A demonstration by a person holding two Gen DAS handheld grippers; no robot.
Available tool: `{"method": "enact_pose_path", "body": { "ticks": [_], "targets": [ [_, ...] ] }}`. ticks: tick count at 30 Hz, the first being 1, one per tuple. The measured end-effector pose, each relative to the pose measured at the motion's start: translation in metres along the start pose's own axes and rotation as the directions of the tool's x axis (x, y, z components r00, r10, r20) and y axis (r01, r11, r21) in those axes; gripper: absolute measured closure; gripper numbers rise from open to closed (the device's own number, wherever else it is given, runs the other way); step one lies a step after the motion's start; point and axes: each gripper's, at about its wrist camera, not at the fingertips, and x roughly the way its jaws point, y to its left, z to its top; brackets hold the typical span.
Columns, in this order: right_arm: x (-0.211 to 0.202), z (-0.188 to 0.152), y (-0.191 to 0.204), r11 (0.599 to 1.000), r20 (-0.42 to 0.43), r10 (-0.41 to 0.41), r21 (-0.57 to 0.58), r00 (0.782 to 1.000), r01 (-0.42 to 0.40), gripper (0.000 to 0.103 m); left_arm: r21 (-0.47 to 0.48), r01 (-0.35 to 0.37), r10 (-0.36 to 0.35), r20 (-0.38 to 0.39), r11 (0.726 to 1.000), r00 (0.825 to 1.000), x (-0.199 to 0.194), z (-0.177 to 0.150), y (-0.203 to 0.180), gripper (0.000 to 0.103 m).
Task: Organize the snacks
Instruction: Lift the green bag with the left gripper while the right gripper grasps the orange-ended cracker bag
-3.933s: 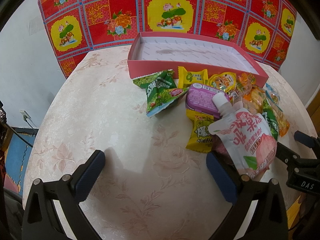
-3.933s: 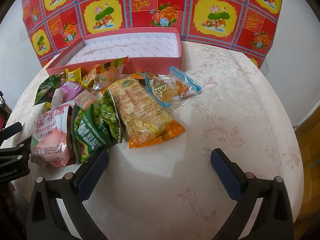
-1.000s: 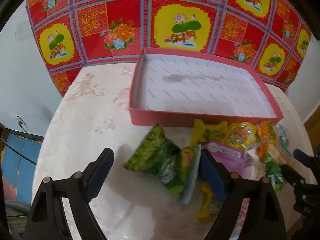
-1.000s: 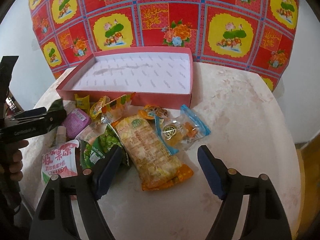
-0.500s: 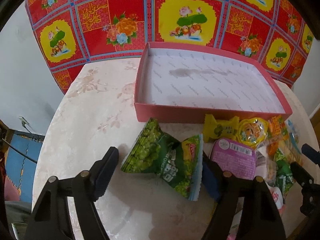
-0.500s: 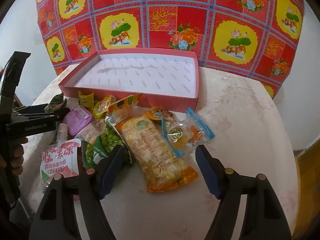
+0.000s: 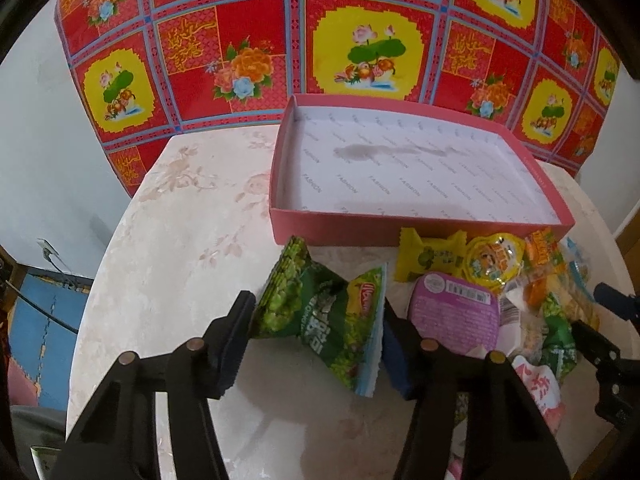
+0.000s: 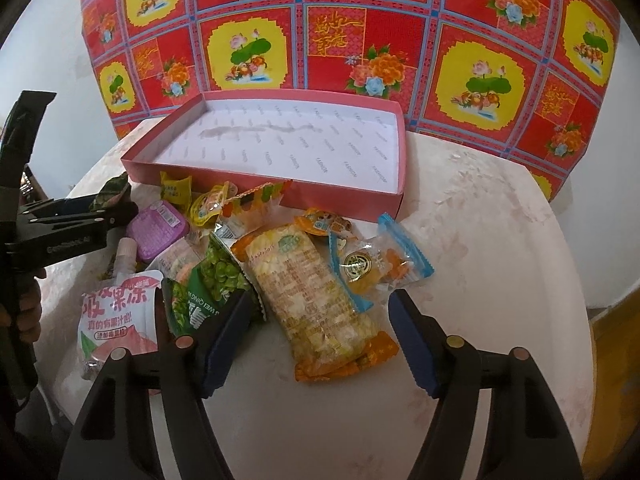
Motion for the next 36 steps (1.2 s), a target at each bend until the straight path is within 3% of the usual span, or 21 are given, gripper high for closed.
{"method": "enact_pose_path", "body": {
  "ticks": [9, 15, 18, 24, 36],
  "targets": [
    [0.006, 0.002, 0.003, 0.998, -0.002, 0.002, -0.060, 1.000, -0.002, 0.030, 0.004, 0.018, -0.018, 0.011, 1.000, 1.000, -0.011, -0.004, 0.001, 0.043],
    [0.017, 0.000, -0.008, 0.999, -0.040, 0.020, -0.025, 0.999, -0.021, 0.031, 0.009, 0.027, -0.027, 0.017, 1.000, 0.999, -0.016, -0.005, 0.001, 0.043],
    [0.018, 0.002, -0.004, 0.998, -0.030, 0.033, -0.044, 0.999, -0.035, 0.037, 0.008, 0.030, -0.030, 0.017, 1.000, 0.999, -0.018, -0.005, 0.002, 0.043],
    [0.011, 0.000, 0.004, 0.997, -0.007, 0.065, -0.051, 0.998, -0.065, 0.065, 0.008, 0.034, -0.034, 0.033, 0.999, 0.999, -0.027, -0.004, 0.003, 0.043],
    [-0.024, 0.009, -0.003, 0.992, 0.052, 0.129, -0.015, 0.990, -0.128, 0.065, 0.035, 0.063, -0.066, 0.073, 0.997, 0.995, -0.048, 0.012, -0.007, 0.043]
  ]
}}
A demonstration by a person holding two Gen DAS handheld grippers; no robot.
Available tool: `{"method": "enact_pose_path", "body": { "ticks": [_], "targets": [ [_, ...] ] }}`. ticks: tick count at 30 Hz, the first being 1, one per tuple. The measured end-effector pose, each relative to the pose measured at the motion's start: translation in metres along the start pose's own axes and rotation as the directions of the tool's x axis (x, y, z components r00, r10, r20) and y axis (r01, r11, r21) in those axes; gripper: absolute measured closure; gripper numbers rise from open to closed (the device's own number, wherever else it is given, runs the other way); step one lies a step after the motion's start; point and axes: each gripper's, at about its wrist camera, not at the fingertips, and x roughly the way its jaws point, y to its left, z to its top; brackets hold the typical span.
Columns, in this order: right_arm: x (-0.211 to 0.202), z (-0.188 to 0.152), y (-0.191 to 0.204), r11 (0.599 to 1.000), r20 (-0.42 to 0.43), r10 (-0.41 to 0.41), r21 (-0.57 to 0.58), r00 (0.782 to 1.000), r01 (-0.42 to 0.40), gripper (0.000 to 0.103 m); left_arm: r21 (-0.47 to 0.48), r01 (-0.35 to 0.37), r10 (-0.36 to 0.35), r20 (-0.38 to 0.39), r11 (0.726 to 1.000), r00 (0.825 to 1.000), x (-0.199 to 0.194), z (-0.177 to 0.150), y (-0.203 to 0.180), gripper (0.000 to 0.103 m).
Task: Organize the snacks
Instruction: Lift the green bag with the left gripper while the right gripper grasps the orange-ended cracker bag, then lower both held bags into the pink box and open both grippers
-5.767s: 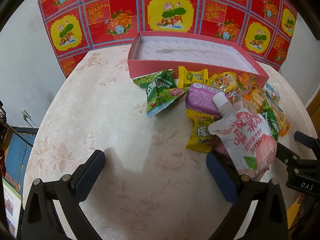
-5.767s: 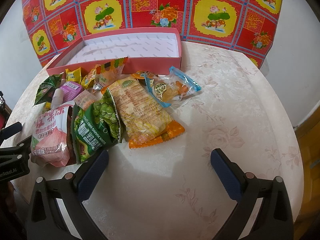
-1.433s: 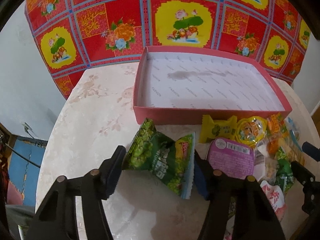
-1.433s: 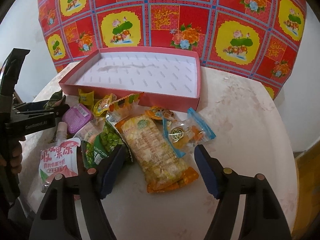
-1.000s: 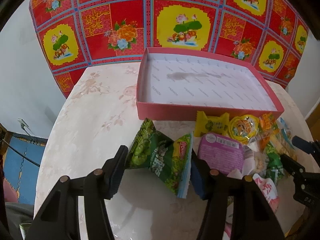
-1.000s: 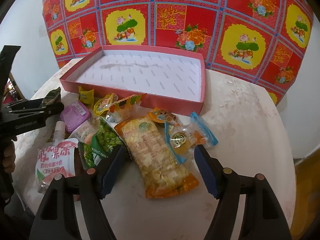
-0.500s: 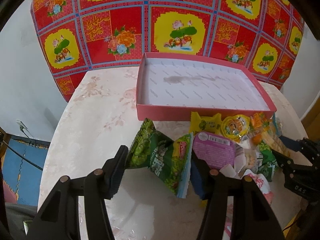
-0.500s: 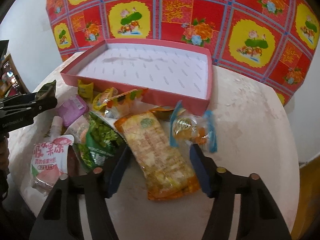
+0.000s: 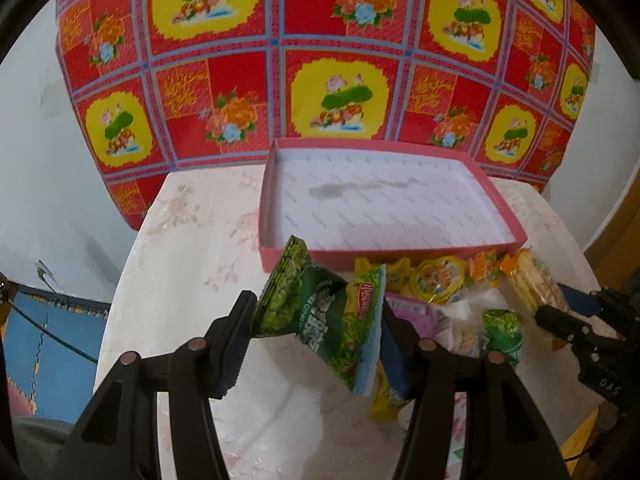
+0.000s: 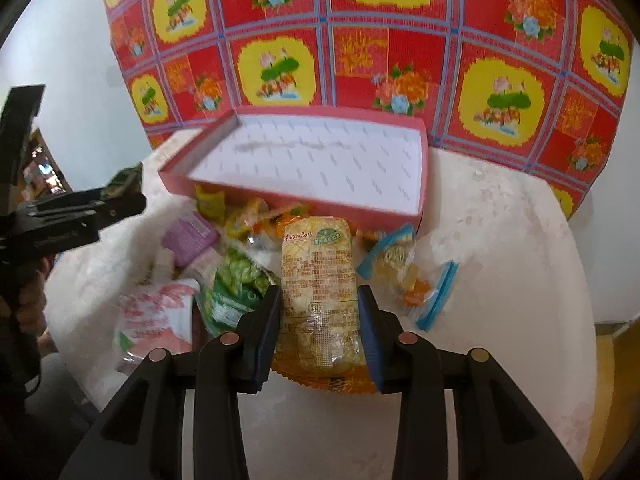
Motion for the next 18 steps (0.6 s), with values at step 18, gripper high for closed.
{"method": "enact_pose_path", "body": {
  "ticks": [18],
  "targets": [
    [0.007, 0.060, -0.023, 1.000, 0.014, -0.010, -0.006, 1.000, 0.010, 0.065, 0.032, 0.017, -0.018, 0.034, 0.999, 0.999, 0.012, 0.052, -0.018, 0.043]
  ]
}}
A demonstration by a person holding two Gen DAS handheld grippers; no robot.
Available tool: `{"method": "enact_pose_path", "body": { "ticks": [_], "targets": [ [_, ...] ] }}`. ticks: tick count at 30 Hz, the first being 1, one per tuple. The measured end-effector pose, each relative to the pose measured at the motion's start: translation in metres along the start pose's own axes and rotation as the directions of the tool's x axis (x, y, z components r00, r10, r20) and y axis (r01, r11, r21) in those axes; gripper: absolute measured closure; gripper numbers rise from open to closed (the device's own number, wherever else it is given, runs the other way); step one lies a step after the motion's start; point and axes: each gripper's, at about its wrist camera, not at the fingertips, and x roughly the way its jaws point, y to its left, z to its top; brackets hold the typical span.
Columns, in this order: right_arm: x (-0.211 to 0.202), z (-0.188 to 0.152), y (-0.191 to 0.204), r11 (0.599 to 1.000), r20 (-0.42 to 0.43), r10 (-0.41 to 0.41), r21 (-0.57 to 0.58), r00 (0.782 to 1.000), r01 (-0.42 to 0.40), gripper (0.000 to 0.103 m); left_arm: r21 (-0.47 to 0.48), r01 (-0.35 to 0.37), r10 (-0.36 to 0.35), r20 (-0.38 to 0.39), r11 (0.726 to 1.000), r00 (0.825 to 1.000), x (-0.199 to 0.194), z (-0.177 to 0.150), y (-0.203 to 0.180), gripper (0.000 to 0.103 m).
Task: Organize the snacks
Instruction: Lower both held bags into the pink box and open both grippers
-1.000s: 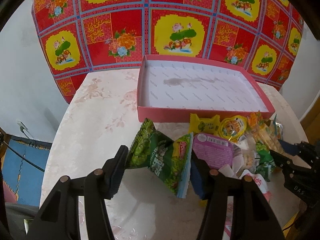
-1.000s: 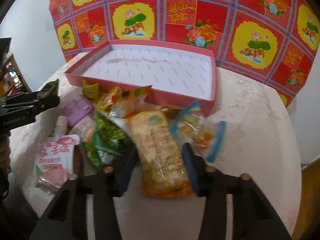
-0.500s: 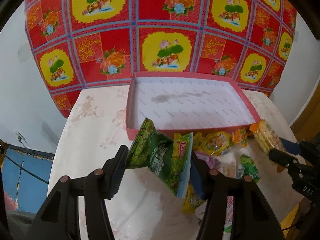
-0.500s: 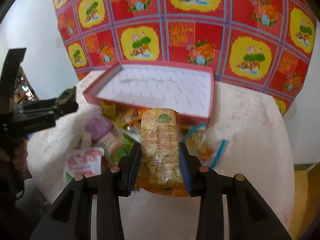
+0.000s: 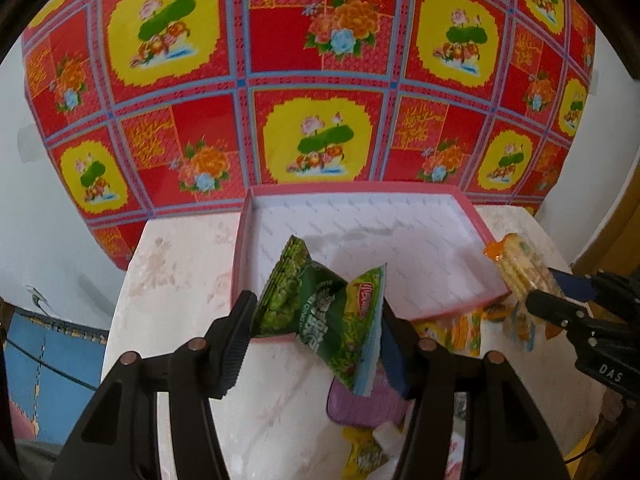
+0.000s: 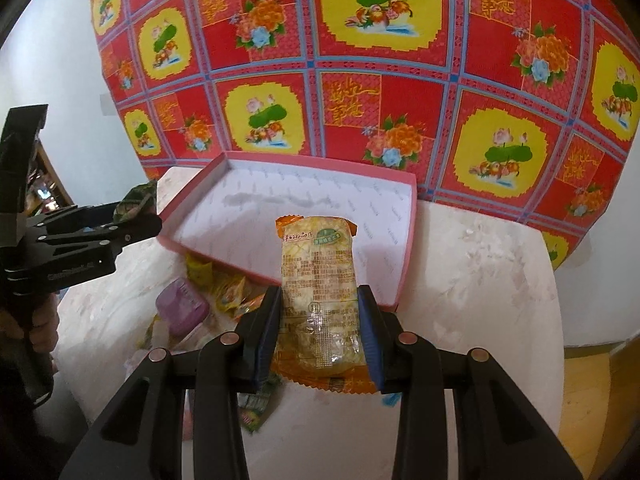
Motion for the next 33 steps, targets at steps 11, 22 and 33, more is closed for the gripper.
{"method": "enact_pose_path", "body": {
  "ticks": [11, 22, 33],
  "targets": [
    [0.030, 0.026, -0.015, 1.000, -0.027, -0.014, 0.007, 1.000, 0.015, 0.065, -0.003, -0.008, 0.008, -0.001, 1.000, 1.000, 0.024, 0.021, -0.002, 0.043],
    [0.066, 0.040, -0.022, 1.000, -0.045, 0.003, 0.031, 0.999, -0.002, 0.065, 0.001, -0.001, 0.001, -0.039, 1.000, 0.999, 0.062, 0.033, -0.002, 0.043],
    [0.099, 0.047, -0.025, 0.999, -0.072, 0.010, 0.039, 0.997, -0.007, 0.065, -0.002, -0.005, 0.005, -0.067, 1.000, 0.998, 0.097, 0.040, -0.002, 0.043]
  ]
}}
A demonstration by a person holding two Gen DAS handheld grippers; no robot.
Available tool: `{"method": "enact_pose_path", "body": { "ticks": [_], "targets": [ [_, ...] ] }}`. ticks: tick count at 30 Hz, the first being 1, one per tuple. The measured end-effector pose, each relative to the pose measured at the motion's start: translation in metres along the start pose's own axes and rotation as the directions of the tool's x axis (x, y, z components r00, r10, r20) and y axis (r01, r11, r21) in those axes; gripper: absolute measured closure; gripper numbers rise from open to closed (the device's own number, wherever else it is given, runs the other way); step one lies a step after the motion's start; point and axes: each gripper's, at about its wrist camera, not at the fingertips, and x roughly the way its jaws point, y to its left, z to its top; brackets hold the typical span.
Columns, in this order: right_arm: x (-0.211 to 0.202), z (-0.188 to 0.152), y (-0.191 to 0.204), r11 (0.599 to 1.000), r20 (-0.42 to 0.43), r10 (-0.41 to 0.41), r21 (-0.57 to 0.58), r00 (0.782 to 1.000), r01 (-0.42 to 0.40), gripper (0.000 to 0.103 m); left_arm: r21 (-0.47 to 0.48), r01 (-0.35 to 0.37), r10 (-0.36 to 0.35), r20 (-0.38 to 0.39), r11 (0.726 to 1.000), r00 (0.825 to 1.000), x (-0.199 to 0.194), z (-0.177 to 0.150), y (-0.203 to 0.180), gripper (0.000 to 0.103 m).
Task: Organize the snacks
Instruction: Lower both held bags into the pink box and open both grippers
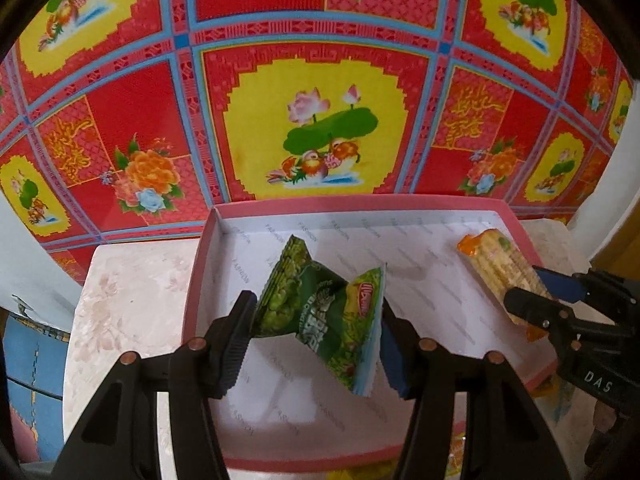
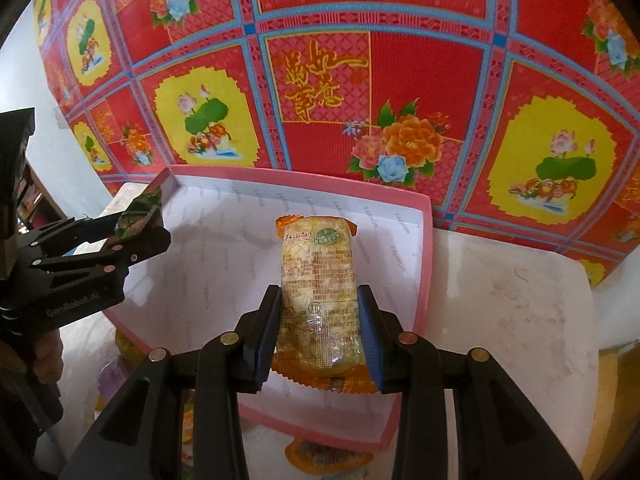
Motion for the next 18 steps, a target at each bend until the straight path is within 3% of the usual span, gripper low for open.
{"method": "enact_pose_path", "body": {
  "ticks": [18],
  "targets": [
    [0.020, 0.003, -0.003, 1.000, -0.036, -0.002, 0.028, 0.999, 0.003, 0.064, -0.052, -0.008, 0.004, -0.077, 0.999, 0.997, 0.032, -0.002, 0.005, 0.040]
  ]
}}
